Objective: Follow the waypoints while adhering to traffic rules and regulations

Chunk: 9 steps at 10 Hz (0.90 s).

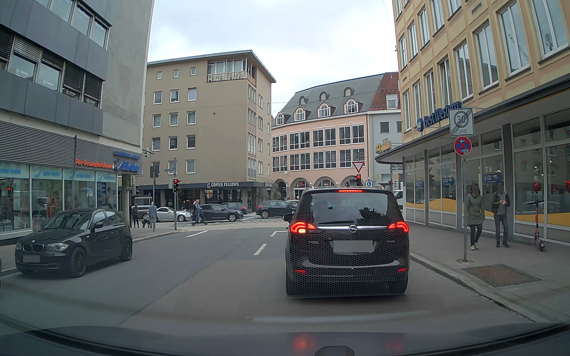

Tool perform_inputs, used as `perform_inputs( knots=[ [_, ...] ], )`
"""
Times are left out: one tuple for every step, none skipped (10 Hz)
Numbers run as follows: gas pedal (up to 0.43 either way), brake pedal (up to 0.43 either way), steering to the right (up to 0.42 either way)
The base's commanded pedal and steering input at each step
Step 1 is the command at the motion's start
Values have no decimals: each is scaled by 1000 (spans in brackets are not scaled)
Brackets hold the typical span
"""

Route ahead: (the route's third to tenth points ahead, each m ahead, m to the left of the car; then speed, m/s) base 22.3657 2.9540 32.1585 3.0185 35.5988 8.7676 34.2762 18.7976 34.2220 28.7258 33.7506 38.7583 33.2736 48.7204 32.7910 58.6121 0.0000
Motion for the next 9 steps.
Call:
perform_inputs(
  knots=[
    [0,189,-6],
    [0,189,-6],
    [0,189,-5],
    [0,189,-6],
    [0,195,-6],
    [0,189,-6],
    [0,189,-6],
    [0,189,-6],
    [0,189,-6]
  ],
)
